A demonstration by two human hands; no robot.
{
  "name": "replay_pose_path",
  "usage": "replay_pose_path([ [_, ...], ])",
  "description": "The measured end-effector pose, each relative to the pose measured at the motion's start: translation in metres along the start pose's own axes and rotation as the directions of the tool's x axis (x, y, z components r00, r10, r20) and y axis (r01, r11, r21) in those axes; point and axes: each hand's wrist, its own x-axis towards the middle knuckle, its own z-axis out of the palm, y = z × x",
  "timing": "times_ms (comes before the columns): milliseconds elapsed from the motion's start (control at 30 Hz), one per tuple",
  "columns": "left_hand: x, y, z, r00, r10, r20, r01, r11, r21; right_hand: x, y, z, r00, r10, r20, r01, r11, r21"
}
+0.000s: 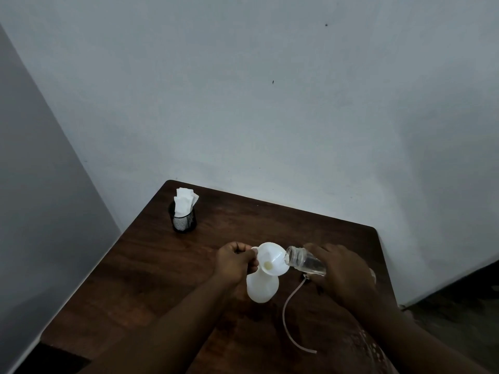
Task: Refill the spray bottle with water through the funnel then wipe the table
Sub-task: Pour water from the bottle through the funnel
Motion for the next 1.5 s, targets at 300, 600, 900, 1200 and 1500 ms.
replay_pose_path([
  [300,-0.0005,0.0004,0.0006,1.0,0.008,0.001,-0.008,1.0,-0.006,-0.001,0.0031,-0.0012,1.0,0.008,-0.004,-0.008,1.0,0.005],
  [600,0.0001,-0.0014,-0.0007,1.0,0.011,0.015,-0.011,1.0,-0.027,-0.0007,0.0031,-0.002,1.0,0.006,0.006,-0.006,1.0,-0.008],
  [900,0.0007,-0.002,0.0004,1.0,0.008,0.003,-0.008,1.0,-0.024,-0.0017,0.0019,-0.0049,1.0,-0.005,0.0,0.005,1.0,-0.014],
  [1200,0.0032,-0.0031,0.0005,1.0,0.003,0.006,-0.003,1.0,-0.027,-0.0013,0.0024,-0.0044,1.0,-0.019,-0.01,0.019,1.0,-0.014],
  [1500,0.0051,-0.0047,0.0002,1.0,0.012,0.015,-0.011,0.999,-0.035,0.0015,0.0043,-0.0024,1.0,-0.008,-0.006,0.008,1.0,-0.009],
])
